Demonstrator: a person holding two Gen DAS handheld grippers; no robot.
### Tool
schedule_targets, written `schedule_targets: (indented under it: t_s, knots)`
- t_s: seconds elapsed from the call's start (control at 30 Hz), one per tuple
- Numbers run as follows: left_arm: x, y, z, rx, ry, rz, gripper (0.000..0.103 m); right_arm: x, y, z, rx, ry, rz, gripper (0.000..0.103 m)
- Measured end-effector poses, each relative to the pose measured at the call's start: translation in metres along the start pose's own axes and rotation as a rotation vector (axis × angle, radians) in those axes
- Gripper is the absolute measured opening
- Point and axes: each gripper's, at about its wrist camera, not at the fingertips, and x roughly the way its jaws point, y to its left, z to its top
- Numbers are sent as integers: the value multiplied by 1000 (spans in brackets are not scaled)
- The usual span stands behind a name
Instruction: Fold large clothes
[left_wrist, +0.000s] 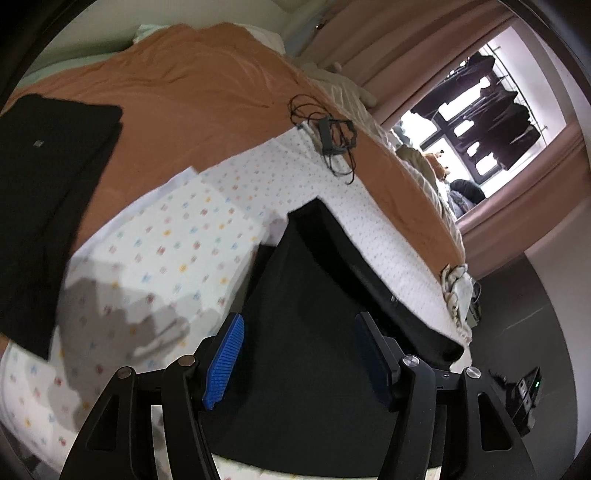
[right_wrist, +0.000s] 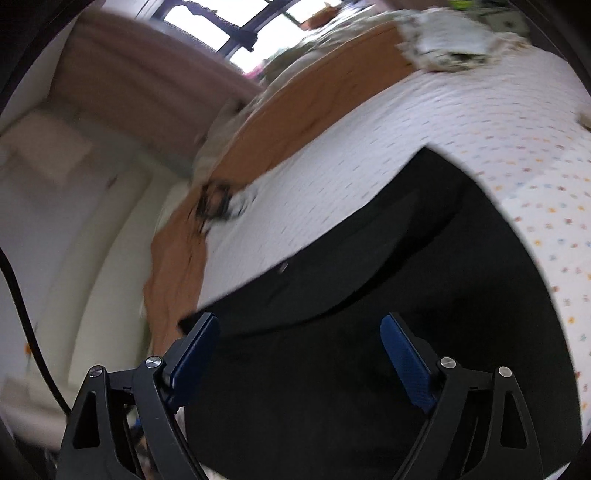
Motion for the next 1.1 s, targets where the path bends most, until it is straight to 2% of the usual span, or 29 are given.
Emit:
schedule_targets:
  t_s: [0.2, 0.53, 0.83, 0.97, 1.1]
  knots:
    - [-8, 23, -34, -11, 32, 44, 63, 27, 29, -20, -150, 74, -114, 89]
    - [-7, 56, -78, -82, 80, 92, 63, 66, 51, -43, -295, 132, -312, 89]
    - [17, 57, -93, -82, 129, 112, 63, 69, 67, -83, -385, 165, -391, 89]
    - [22, 56, -93, -75, 121, 113, 62, 69, 72, -99, -413, 179, -398, 89]
    - [27, 52, -89, -64, 121, 130, 59, 73, 71, -114, -413, 230, -380, 89]
